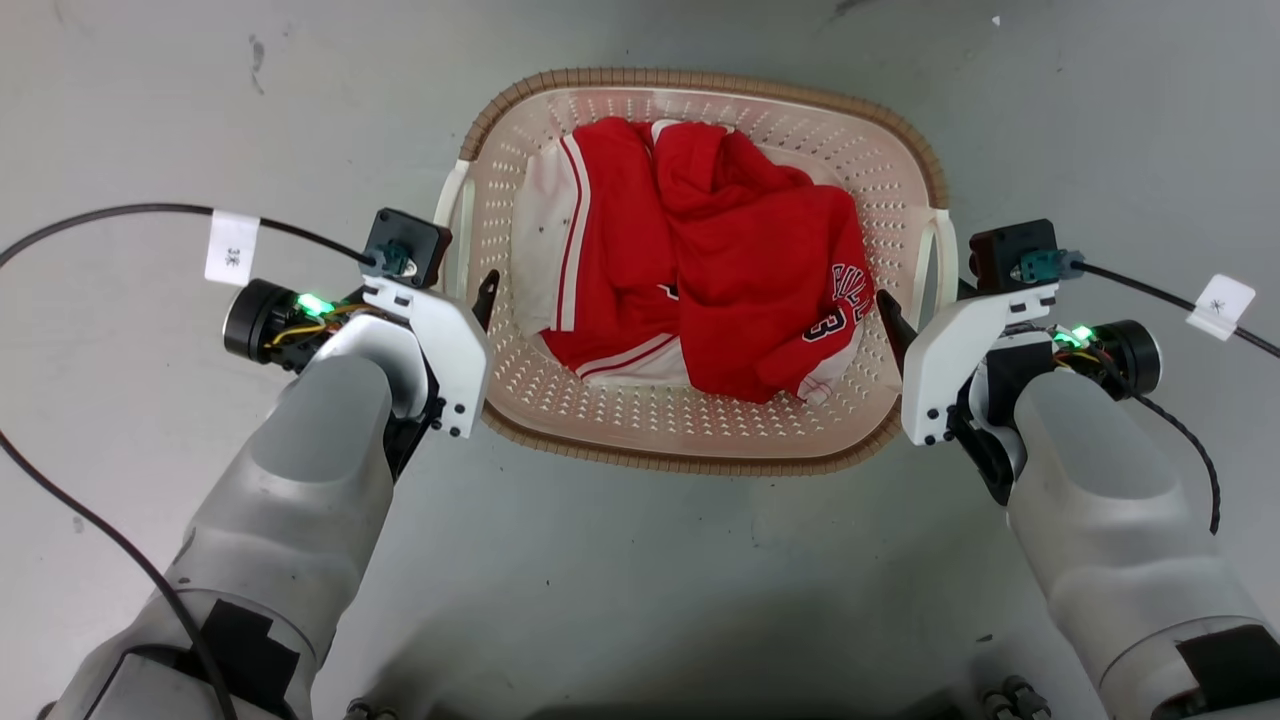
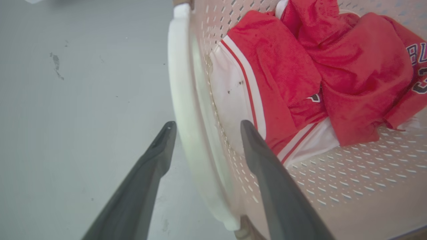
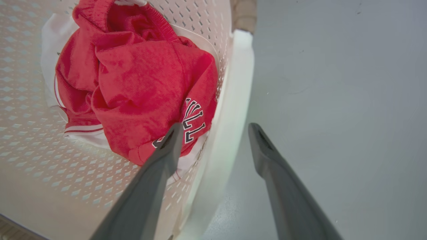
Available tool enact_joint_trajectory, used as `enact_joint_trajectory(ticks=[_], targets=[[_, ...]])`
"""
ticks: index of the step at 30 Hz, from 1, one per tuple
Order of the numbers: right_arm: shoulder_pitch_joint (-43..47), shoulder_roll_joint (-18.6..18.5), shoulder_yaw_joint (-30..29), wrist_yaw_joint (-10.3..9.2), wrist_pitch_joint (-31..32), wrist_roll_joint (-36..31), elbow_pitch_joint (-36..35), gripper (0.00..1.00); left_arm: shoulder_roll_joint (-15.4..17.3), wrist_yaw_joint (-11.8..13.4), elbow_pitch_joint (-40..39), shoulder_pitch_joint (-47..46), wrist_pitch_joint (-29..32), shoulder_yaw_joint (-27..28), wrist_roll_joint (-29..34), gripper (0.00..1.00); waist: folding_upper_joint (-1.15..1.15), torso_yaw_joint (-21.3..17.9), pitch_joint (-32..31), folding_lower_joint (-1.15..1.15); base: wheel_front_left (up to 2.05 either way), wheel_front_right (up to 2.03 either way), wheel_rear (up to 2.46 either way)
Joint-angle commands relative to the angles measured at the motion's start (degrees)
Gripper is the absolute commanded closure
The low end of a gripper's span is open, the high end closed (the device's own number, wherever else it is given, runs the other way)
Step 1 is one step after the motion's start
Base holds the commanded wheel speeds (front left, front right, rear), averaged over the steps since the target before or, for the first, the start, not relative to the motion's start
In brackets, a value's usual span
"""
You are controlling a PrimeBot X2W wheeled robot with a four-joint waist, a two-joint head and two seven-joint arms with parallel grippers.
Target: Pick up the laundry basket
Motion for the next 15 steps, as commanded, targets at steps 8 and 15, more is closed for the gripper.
enact_joint_trajectory(ticks=[8,15], targets=[[-3.18,-0.02,0.40,-0.02,0.46,0.39,2.42,0.00,1.10,0.06,-0.58,-2.78,1.51,-4.42,-4.62,0.00,0.00,0.43,2.38,-0.01,0.00,0.00,0.00],[-4.09,-0.02,0.49,-0.02,-0.20,0.55,3.68,0.00,1.04,0.06,-0.43,-3.30,2.14,-7.67,-7.72,1.00,0.00,0.77,3.05,-0.01,0.00,0.00,0.00]])
